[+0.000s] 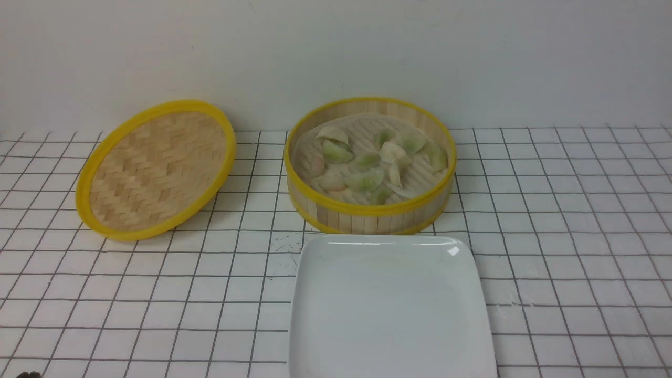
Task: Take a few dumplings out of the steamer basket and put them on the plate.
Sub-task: Use the right arm to grab a dumpling from inside the steamer
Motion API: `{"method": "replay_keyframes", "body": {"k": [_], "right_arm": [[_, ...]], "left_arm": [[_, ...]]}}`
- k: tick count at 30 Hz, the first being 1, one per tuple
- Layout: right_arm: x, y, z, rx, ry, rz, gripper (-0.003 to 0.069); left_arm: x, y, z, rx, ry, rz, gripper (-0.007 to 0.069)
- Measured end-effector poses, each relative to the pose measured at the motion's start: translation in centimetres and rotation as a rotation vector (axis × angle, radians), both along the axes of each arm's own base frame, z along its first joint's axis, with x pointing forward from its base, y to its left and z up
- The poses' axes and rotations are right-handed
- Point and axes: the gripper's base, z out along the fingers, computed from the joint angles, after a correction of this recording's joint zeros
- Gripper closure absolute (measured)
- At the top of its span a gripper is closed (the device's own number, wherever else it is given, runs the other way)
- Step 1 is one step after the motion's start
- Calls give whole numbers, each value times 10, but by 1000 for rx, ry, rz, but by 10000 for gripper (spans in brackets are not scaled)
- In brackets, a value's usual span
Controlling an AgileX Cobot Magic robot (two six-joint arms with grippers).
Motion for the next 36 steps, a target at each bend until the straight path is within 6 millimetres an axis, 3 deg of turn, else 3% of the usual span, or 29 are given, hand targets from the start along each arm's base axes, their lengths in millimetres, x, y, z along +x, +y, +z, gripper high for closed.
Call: {"method": "replay_keyframes", "body": {"k": [23, 26, 27, 29, 30, 36], "right_arm": [[1, 1, 1, 17, -21, 2, 673], [2, 3, 6, 143, -100, 6, 673], [3, 4, 13, 272, -180, 4, 673], [3, 4, 18, 373, -237, 0, 673], [3, 3, 26, 534, -321, -10, 673], [-1, -5, 41, 754, -514, -42, 673]], "left_arm": [[0, 0, 0, 0, 0, 0, 631], [0, 0, 0, 0, 0, 0, 631], [0, 0, 0, 0, 0, 0, 631], [0, 0, 0, 0, 0, 0, 631], [0, 0, 0, 0, 0, 0, 631], [0, 0, 0, 0, 0, 0, 631]]}}
